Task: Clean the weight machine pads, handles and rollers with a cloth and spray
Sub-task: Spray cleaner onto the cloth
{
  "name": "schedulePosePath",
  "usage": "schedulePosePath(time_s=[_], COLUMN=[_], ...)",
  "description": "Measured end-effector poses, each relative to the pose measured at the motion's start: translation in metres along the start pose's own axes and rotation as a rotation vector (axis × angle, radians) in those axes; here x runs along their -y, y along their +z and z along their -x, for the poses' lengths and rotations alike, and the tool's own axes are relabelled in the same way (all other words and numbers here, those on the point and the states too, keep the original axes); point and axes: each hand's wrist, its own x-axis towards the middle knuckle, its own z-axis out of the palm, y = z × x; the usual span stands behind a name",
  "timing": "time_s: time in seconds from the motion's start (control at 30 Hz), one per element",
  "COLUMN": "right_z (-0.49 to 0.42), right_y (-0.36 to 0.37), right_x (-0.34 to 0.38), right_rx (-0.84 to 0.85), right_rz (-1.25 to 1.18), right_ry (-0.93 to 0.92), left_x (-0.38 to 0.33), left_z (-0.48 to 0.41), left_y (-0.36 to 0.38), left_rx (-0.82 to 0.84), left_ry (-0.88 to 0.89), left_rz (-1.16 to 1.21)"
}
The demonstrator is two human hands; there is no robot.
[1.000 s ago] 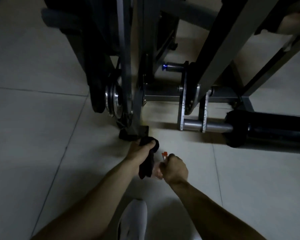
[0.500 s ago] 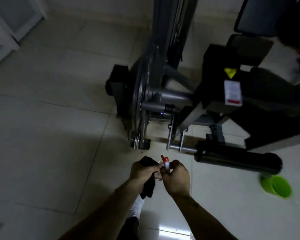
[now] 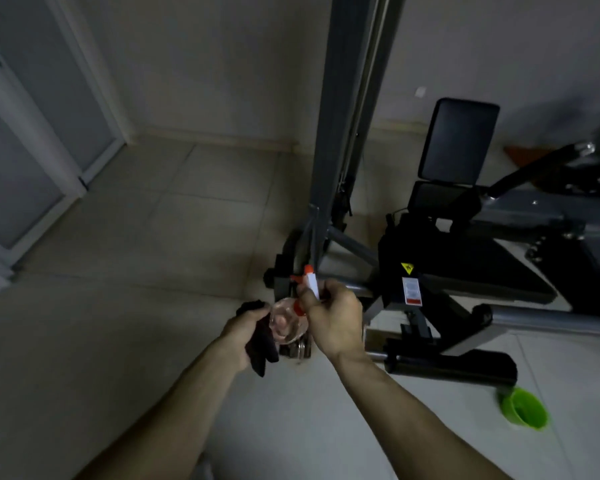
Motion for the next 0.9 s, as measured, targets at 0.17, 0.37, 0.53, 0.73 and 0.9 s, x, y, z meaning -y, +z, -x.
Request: schedulePosePath(time_s=[0.17, 0.37, 0.53, 0.73, 0.9], right_z=[-0.013, -0.053, -0.106, -0.172, -0.236], right_y=[0.078, 0.178, 0.212, 0.227, 0.24], right_x=[0.055, 0.089, 0.1, 0.075, 0.061], right_rx=[0.034, -0.092, -0.321, -0.417, -0.544], right_rz=[-0.156, -0.301, -0.312, -0.317, -0.435], right_ry=[-0.114, 0.018, 0.142, 0.189, 0.275], left_x=[-0.069, -0.152, -0.218, -0.275, -0.319], left_z=[-0.026, -0.071, -0.094, -0.158, -0.197], left_y=[-0.065, -0.135, -0.144, -0.089, -0.037], left_rx=[0.136, 0.287, 0.264, 0.238, 0.375], left_ry=[0.134, 0.203, 0.301, 0.38, 0.358], left_rz=[0.047, -0.144, -0.359, -0.389, -0.512])
